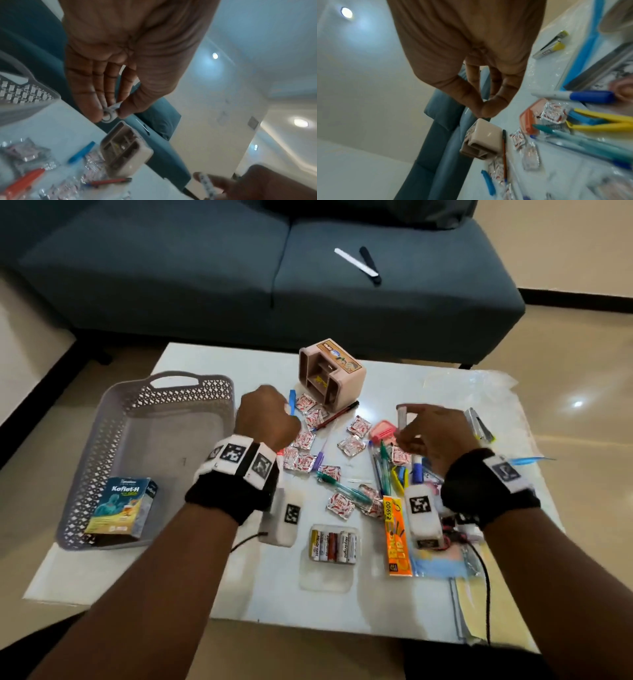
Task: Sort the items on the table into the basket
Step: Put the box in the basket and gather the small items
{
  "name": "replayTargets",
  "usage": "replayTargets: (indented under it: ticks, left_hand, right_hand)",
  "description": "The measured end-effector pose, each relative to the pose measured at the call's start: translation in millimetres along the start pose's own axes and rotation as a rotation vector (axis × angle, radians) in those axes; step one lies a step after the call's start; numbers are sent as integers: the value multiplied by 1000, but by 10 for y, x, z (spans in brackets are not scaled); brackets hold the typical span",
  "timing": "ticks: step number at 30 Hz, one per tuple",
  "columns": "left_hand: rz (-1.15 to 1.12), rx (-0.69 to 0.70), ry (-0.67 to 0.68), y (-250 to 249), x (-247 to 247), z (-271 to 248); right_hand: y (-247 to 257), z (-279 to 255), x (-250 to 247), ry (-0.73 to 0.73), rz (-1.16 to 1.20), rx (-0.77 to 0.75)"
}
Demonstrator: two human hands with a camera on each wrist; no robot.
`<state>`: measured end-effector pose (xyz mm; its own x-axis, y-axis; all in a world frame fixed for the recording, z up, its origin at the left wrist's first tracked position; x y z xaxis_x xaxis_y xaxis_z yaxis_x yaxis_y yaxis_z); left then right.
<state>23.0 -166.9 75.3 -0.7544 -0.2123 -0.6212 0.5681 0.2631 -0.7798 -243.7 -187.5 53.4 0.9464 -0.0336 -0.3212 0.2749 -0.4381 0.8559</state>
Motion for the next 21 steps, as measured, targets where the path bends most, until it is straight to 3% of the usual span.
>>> replayTargets:
  ticks: [3,6,10,13,21]
  left_hand:
    - [-316,-150,154,63,175,-448]
    - [-412,-293,269,290,428,-900]
    - [-238,-269,322,550,612,-1276]
    - [-91,-220,265,615,624,-1391]
    - [-21,-226,208,634,667,-1416]
  right_hand:
    - [-92,-505,155,81,80,62]
    - [-341,-887,380,183,13,111]
    - [-687,-1157,662,168,-455,-4]
    - [-796,-1274,810,73,-721,-68]
    - [-983,-1169,1012,14,-844,-66]
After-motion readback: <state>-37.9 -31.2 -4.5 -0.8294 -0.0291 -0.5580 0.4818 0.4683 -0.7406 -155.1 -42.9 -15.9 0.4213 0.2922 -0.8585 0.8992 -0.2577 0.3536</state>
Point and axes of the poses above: each hand's wrist, its own z-axis towards the middle knuckle, its own x-axis out of the palm, y = z × x, the point moved 5 cm from there along z, towards the middle knuckle, and after that the axes turned 12 degrees about -z, right-handed, at the moved point
